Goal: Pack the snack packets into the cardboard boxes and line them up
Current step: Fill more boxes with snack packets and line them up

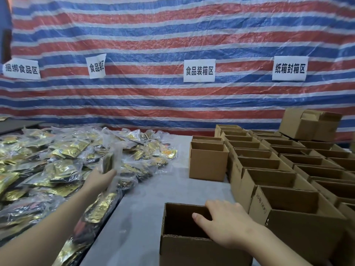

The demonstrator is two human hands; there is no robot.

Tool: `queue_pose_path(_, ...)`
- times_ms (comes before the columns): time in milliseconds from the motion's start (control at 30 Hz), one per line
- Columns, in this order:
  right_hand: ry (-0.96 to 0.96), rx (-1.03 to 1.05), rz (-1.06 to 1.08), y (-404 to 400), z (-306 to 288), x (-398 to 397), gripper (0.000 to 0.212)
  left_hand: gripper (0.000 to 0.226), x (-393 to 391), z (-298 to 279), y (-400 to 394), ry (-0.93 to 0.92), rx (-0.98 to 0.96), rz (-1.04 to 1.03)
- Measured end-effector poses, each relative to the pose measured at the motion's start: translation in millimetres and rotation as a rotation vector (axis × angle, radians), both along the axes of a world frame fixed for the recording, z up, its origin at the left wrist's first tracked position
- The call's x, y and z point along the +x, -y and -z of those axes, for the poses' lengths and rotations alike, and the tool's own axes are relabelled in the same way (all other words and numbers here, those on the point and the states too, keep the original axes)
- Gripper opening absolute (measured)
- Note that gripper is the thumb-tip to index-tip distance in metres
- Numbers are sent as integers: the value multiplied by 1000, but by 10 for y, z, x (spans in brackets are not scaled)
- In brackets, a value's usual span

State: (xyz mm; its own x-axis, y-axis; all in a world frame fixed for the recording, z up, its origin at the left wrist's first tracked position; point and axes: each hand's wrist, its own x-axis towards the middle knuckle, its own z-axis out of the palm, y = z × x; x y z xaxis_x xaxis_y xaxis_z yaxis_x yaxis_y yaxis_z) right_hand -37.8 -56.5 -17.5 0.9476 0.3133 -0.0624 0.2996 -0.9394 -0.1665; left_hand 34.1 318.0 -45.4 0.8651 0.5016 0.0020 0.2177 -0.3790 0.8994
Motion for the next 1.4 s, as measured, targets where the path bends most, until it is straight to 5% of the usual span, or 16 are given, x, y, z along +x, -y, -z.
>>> queue_pose_path(400, -104, 168, 74, 17, -223, 55, 63, 13, -394, -848, 1473, 185, -293, 407)
queue_pose_path(533, 10, 850, 69, -52, -480, 170, 93, 11, -471, -926, 1916, 194, -269, 522)
queue_pose_path(700, -222, 1423, -62, -35, -805, 202, 134, 16, -526, -962, 2350, 250, -150, 634)
queue_pose_path(900, -314, 1575, -50, 2, -685, 243, 90, 23, -678, -1052, 2579, 547, 184, 887)
queue_pose_path(1033, -327, 1619, -47, 132, -609, 244, 65, 23, -702, -1109, 2512, 541, 470, 1025)
queue_pose_path(1133, -305, 1629, -51, 173, -538, 221, 59, 57, -640, -1015, 2442, 388, 827, 859)
queue_pose_path(1267, -316, 1690, -41, 201, -474, 211, 40, 85, -764, -880, 2428, 428, 724, 756)
queue_pose_path(1400, -328, 1757, 46, 265, -454, 204, 46, 65, -770, -682, 2217, 413, 579, 578)
